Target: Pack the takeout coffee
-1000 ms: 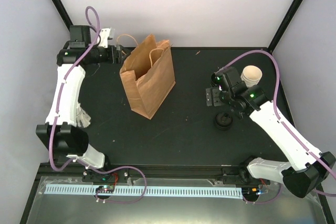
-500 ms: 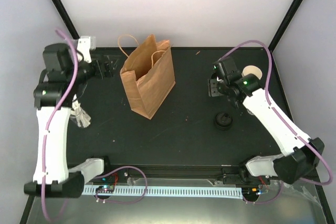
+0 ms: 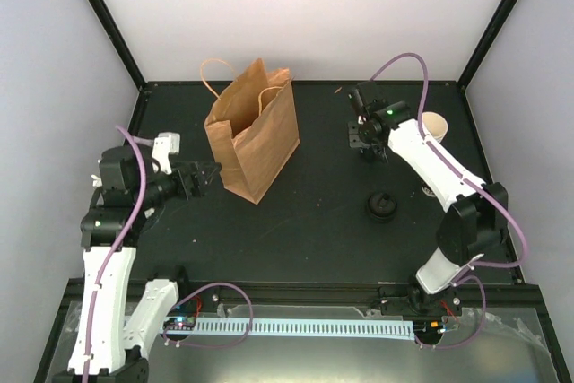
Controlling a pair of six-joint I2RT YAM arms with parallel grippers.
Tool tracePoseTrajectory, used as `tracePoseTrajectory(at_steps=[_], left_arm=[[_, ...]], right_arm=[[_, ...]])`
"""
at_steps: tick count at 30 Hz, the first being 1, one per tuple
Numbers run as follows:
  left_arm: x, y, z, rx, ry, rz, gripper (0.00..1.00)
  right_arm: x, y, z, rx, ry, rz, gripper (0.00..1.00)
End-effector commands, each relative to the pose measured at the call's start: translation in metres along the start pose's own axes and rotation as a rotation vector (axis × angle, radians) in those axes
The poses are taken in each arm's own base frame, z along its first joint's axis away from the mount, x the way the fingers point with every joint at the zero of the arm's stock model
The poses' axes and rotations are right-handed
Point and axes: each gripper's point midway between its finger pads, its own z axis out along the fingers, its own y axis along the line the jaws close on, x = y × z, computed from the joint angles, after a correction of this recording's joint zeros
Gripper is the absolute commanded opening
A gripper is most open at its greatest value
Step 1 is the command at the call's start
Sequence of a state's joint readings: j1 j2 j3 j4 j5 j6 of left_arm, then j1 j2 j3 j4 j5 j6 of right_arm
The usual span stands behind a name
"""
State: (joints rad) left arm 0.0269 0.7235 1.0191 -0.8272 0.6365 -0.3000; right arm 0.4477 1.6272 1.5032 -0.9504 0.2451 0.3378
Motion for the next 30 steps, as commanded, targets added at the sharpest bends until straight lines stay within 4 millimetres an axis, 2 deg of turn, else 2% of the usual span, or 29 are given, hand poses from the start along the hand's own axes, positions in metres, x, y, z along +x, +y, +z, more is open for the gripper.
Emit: tracePoseTrajectory(at_steps=[1, 5, 7, 9, 15, 17, 19, 21, 26, 30], left_arm=[[0.015, -0.002, -0.005, 0.013, -0.005, 0.006, 0.99], [0.034, 0.02, 0.003, -0.056, 0.028, -0.027, 0.99], [0.038, 0.033, 0.003, -0.116, 0.02, -0.048, 0.99], [0.04, 0.042, 0.002, -0.166, 0.012, -0.059, 0.99], [0.051, 0.067, 0.002, -0.276, 0.032, -0.036, 0.99], [0.05, 0.061, 0.004, -0.243, 0.033, -0.018, 0.99], [0.05, 0.042, 0.007, -0.132, 0.043, 0.045, 0.99], [0.051, 0.034, 0.009, -0.076, 0.043, 0.071, 0.99], [0.047, 0.035, 0.01, -0.084, 0.02, 0.082, 0.99], [0.047, 0.036, 0.01, -0.082, -0.003, 0.079, 0.99]], right_arm=[[-0.016, -0.007, 0.008, 0.017, -0.034, 0.015, 0.5], [-0.013, -0.011, 0.023, 0.017, -0.003, 0.015, 0.49], [-0.012, -0.015, 0.03, 0.019, 0.013, 0.02, 0.49], [-0.011, -0.017, 0.035, 0.007, 0.026, 0.029, 0.44], [-0.013, -0.013, 0.051, -0.015, 0.049, 0.01, 0.39], [-0.015, -0.013, 0.057, -0.009, 0.061, -0.001, 0.38], [-0.016, -0.015, 0.063, 0.007, 0.076, -0.007, 0.34], [-0.018, -0.014, 0.068, 0.012, 0.087, -0.011, 0.34], [-0.02, -0.018, 0.079, 0.047, 0.099, -0.026, 0.25], [-0.02, -0.018, 0.087, 0.056, 0.113, -0.045, 0.24]])
